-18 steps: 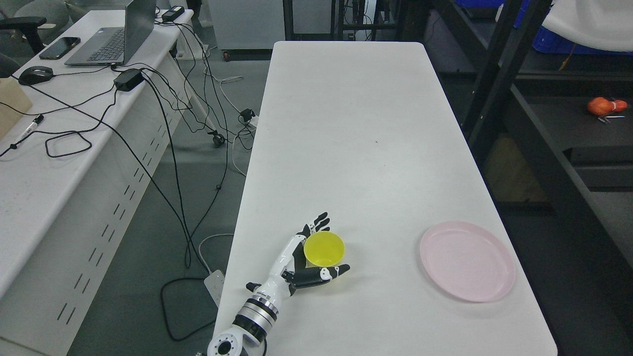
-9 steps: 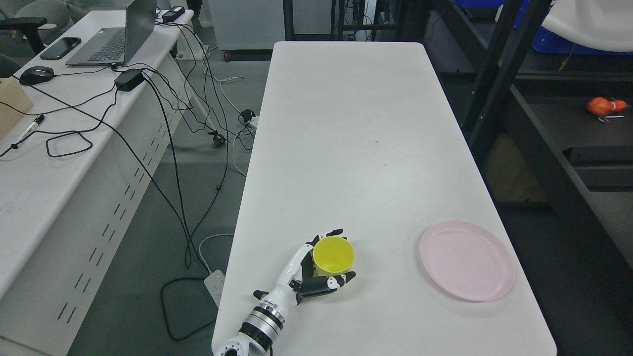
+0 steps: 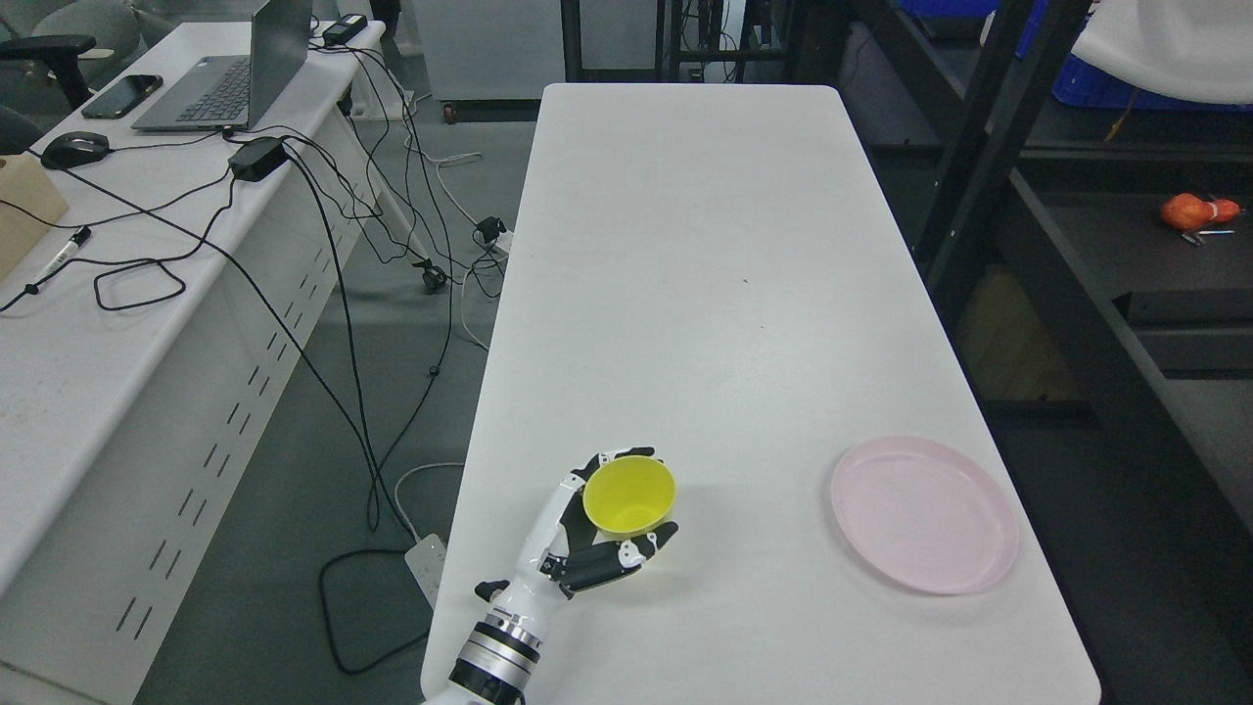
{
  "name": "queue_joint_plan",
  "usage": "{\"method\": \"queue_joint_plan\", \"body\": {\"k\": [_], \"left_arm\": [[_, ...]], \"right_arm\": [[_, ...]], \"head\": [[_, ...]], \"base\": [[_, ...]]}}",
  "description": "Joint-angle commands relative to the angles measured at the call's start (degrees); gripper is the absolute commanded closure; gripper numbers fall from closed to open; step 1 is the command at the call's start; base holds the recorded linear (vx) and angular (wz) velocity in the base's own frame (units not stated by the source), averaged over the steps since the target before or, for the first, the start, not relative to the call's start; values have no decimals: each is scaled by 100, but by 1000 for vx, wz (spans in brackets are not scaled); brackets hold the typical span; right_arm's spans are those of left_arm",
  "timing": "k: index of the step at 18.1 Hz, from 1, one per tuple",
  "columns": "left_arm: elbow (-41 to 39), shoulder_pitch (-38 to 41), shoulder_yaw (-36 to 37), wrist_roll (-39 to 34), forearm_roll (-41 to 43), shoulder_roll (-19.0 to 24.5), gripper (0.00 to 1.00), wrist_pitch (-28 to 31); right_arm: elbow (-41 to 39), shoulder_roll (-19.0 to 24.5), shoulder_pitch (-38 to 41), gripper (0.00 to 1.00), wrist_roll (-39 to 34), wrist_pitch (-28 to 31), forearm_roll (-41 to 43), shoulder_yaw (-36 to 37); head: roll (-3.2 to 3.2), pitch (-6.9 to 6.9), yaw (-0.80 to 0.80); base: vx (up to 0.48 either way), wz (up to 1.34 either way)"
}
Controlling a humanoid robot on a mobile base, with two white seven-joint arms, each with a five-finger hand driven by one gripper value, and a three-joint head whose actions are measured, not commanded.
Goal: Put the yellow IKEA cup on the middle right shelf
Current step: 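Close the left hand around the yellow cup and lift it, then turn toward the metal shelving while holding the cup in the left hand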
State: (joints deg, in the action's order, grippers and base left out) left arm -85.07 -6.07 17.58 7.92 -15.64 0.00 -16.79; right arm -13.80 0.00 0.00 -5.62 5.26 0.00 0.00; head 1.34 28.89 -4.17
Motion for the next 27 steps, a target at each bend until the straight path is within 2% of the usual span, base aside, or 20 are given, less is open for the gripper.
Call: {"method": "queue_joint_plan", "body": {"k": [1, 6, 20, 27], "left_arm": [[-1020, 378, -255, 16, -211, 100, 100, -158], [-1117, 484, -237, 25, -211, 100, 100, -615], [-1214, 572, -264, 8, -211, 100, 100, -624], [-1302, 572, -264, 7, -211, 100, 100, -633]], "right_arm": [[9, -100, 62, 1, 1230, 1, 141, -97], [0, -100, 62, 1, 1230, 1, 141, -97], [0, -100, 62, 1, 1230, 1, 141, -97], [9, -100, 62, 1, 1230, 1, 141, -97]], "head": [[0, 0, 0], [0, 0, 0], [0, 0, 0], [0, 0, 0]], "base": [[-15, 0], [-72, 0], [-158, 42], [-172, -398]]}}
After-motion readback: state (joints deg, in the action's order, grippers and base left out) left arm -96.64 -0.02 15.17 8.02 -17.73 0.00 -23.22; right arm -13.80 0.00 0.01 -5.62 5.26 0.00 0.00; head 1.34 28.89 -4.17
